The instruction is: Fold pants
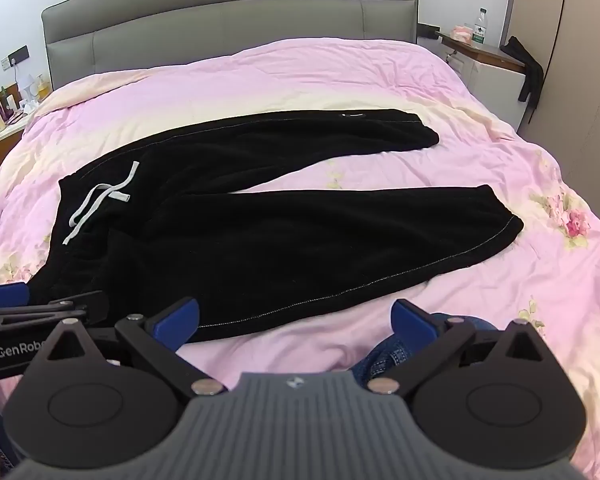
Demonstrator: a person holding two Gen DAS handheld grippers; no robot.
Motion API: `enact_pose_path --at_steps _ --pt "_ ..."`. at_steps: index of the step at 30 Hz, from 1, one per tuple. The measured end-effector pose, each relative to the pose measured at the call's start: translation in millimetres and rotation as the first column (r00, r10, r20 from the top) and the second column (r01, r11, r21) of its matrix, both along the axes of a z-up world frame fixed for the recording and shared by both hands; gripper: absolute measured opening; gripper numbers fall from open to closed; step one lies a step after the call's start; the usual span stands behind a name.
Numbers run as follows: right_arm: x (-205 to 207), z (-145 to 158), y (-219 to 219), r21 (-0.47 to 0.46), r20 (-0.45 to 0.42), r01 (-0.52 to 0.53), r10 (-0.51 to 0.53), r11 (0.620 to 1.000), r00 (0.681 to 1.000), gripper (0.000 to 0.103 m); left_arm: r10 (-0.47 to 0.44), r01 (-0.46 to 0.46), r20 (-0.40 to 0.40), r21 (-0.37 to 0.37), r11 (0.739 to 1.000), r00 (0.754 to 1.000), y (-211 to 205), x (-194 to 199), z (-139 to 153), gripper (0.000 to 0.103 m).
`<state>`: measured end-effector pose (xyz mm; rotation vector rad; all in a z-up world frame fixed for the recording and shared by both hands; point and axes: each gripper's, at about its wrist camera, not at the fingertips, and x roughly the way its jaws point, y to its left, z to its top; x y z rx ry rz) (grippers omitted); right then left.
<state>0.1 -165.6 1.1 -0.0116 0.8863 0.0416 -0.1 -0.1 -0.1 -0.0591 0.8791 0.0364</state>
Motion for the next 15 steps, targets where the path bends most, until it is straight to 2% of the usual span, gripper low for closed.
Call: enact_pose_path --at_steps 7,15 --pt "1.3 -2.5 0.1 -0.002 -0.008 -0.007 0.007 1.000 1.000 0.098 0.015 -0.015 -0.007 -0.012 1.000 1.000 1.0 0.8 -1.1 0.103" --pt "1.8 -4.5 -0.1 -0.006 -0.004 0.005 -0.005 1.000 1.000 0.098 -0.015 0.015 0.001 -0.024 1.000 1.000 1.5 -0.6 -4.2 0.103"
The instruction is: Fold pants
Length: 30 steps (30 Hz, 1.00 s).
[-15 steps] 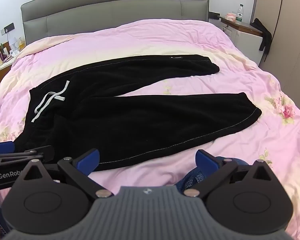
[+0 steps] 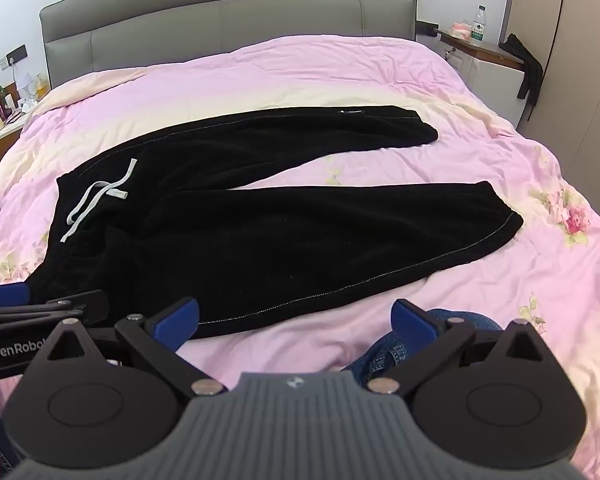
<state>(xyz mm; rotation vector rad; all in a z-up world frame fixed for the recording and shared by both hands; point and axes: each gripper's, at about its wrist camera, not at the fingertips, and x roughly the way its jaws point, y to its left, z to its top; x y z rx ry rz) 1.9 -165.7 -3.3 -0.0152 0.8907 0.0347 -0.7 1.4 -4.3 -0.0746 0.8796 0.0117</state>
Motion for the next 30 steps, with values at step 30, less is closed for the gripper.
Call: enact_pose_path --at_steps 30 --pt "-2.0 0.6 -1.9 0.003 0.002 0.006 -0.006 1.000 1.000 0.098 0.003 -0.003 -0.004 -0.008 1.000 1.000 -1.3 -0.4 -2.0 0.103"
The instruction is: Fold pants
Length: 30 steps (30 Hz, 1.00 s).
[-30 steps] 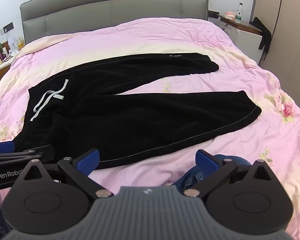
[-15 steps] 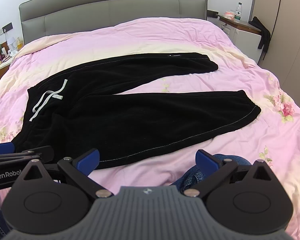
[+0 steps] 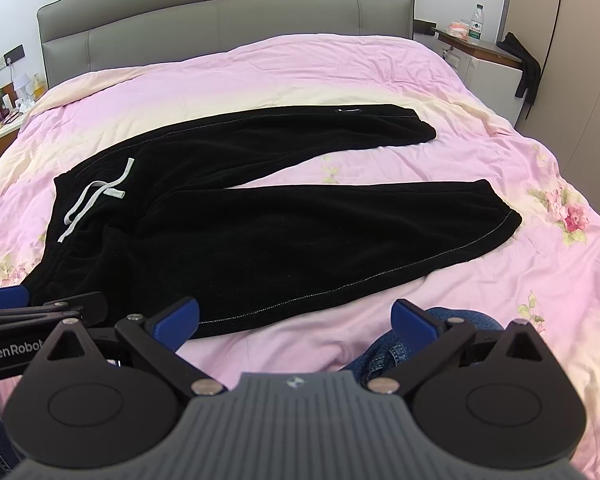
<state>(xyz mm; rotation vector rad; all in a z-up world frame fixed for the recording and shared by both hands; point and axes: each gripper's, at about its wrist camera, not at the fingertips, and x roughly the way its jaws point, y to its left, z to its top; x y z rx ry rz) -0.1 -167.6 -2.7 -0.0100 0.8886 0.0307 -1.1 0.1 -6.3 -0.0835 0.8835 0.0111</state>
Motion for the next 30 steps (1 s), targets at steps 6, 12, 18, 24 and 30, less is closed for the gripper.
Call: enact_pose_path --at_steps 6,12,18,24,30 --pt "0.1 -0.1 0.1 -0.001 -0.001 0.000 0.000 1.000 1.000 0.098 0.000 0.000 0.000 0.000 1.000 1.000 0.4 -0.4 -0.4 0.103" --pt "0.1 -0.7 -0.3 0.000 -0.002 0.001 -0.001 1.000 1.000 0.098 0.000 0.000 0.000 0.000 1.000 1.000 0.5 -1.1 -0.7 0.103" --pt "0.1 -1.2 -0.7 -0.003 -0.002 0.001 -0.001 1.000 1.000 0.098 0.000 0.000 -0.001 0.000 1.000 1.000 0.9 -0.5 -1.3 0.103" --pt "0.9 -2.7 -1.0 -0.004 -0.002 0.001 -0.001 1.000 1.000 0.098 0.002 -0.002 -0.004 -0.001 1.000 1.000 1.8 -1.1 -3.5 0.103" --pt "2.2 -3.8 -0.3 -0.004 -0.005 0.003 -0.003 1.000 1.000 0.098 0.003 -0.003 -0.007 0.000 1.000 1.000 2.4 -1.1 -5.0 0.103"
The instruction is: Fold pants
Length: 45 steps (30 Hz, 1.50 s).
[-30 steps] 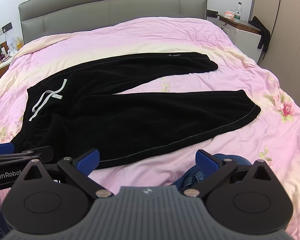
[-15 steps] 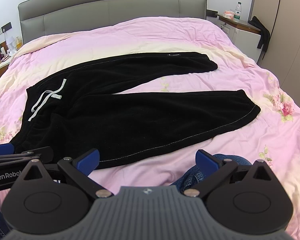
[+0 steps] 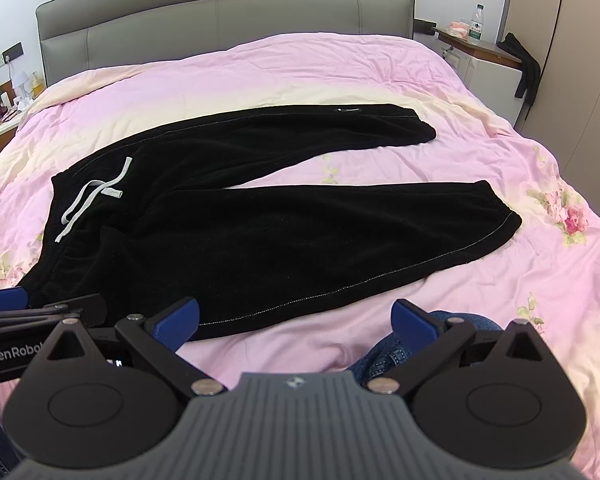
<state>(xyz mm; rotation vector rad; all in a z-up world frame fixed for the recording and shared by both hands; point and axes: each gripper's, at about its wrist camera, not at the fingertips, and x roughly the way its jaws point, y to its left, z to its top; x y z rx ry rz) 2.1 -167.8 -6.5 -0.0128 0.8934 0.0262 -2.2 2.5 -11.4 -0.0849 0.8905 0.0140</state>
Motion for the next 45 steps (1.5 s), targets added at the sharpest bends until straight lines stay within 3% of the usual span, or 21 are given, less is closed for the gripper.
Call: enact_pose_path --at_steps 18,25,32,38,41,43,45 --pt "40.3 -19.8 -6.1 -0.020 -0.051 0.036 -0.037 0.999 0.998 0.098 0.022 -0.026 -0.075 -0.046 0.999 0.997 23.4 36.2 -23.1 0.103" --pt "78.9 -42.5 -40.3 -0.025 -0.084 0.112 -0.114 0.993 0.990 0.098 0.133 -0.141 -0.150 -0.042 0.989 0.980 71.0 48.0 -54.1 0.103" --pt "133.3 -75.7 -110.0 0.044 -0.105 0.256 -0.250 0.966 0.962 0.098 0.271 -0.304 -0.236 -0.115 0.946 0.933 129.6 46.5 -90.2 0.103" --pt "165.8 -98.7 -174.8 0.162 -0.092 0.423 -0.413 0.891 0.906 0.098 0.357 -0.410 -0.279 -0.162 0.897 0.891 160.0 38.1 -112.7 0.103" --pt "175.7 -109.7 -206.9 0.212 -0.079 0.512 -0.508 0.832 0.858 0.098 0.381 -0.450 -0.303 -0.207 0.868 0.874 172.8 38.2 -126.1 0.103" --pt "179.2 -121.0 -228.8 0.282 -0.074 0.542 -0.545 0.792 0.835 0.098 0.374 -0.456 -0.310 -0.258 0.852 0.874 178.8 38.4 -131.9 0.103" --pt "180.0 -135.1 -252.3 0.375 -0.091 0.576 -0.589 0.726 0.803 0.098 0.381 -0.471 -0.308 -0.313 0.825 0.872 186.4 38.0 -137.4 0.103"
